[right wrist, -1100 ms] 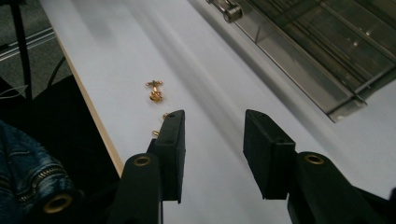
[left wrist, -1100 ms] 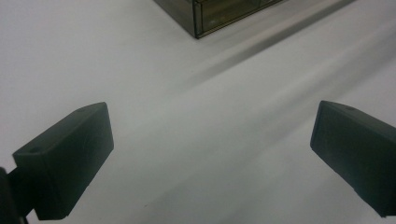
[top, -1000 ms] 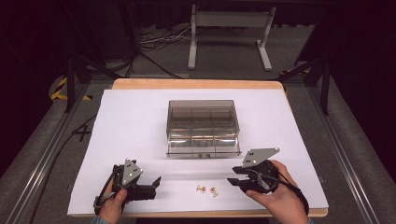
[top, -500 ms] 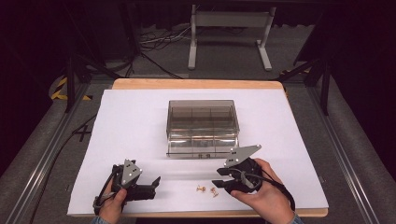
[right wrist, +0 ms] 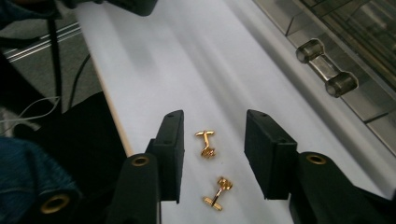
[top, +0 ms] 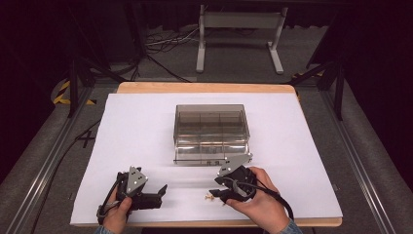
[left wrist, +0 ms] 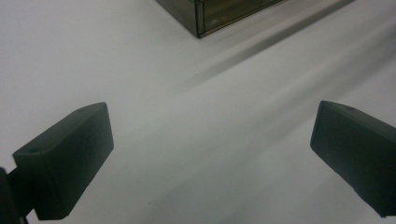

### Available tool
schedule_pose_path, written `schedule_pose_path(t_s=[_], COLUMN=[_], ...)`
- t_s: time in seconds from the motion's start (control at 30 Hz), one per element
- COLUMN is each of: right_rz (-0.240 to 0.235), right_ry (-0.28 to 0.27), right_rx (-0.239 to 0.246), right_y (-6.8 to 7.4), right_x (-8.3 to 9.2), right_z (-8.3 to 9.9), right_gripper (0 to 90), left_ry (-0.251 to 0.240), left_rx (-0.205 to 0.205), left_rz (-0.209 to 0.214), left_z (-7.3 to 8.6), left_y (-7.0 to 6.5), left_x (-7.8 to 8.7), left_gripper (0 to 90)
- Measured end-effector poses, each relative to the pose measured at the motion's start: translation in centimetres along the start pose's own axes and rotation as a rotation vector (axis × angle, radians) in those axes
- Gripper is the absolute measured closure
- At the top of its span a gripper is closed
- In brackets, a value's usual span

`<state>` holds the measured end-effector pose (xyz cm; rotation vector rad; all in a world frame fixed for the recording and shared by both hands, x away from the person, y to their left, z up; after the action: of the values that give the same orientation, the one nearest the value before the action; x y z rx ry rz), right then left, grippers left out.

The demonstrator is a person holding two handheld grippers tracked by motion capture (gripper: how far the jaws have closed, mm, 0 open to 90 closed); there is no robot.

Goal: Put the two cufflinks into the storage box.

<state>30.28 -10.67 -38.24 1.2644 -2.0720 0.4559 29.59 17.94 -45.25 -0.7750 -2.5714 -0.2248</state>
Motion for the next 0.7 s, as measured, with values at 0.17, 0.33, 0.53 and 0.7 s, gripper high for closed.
schedule_pose_path(t_s=[0.17,0.33,0.53,0.7], right_rz=[-0.017,-0.023,-0.031,-0.037], right_ry=[0.039,0.06,0.091,0.112], right_rx=[0.001,0.006,0.009,0.027], right_y=[-0.3,-0.3,-0.4,-0.3], right_x=[-1.6,-2.5,-3.5,-4.2], right_z=[0.7,1.1,1.8,2.1], right_gripper=[60.0,59.2,60.2,61.4], left_ry=[0.003,0.004,0.005,0.011], left_rx=[-0.001,-0.002,-0.005,-0.002], left_rz=[0.002,0.002,0.0,-0.003], left_z=[0.0,0.0,0.0,0.0], left_y=[0.0,0.0,0.0,0.0], left_x=[0.0,0.0,-0.1,-0.1], left_gripper=[0.1,0.1,0.1,0.1])
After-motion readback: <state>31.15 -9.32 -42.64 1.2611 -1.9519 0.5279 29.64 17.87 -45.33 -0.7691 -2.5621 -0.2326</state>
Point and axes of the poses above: each handheld gripper's, and its own axes: x roughly backward along the jaws, z roughly out of its underside, y roughly to its left, the point moved 2 cm from there along -x, roughly forward along the jaws, and after that the axes turned 9 degrees about -y, right-handed, at the moved point
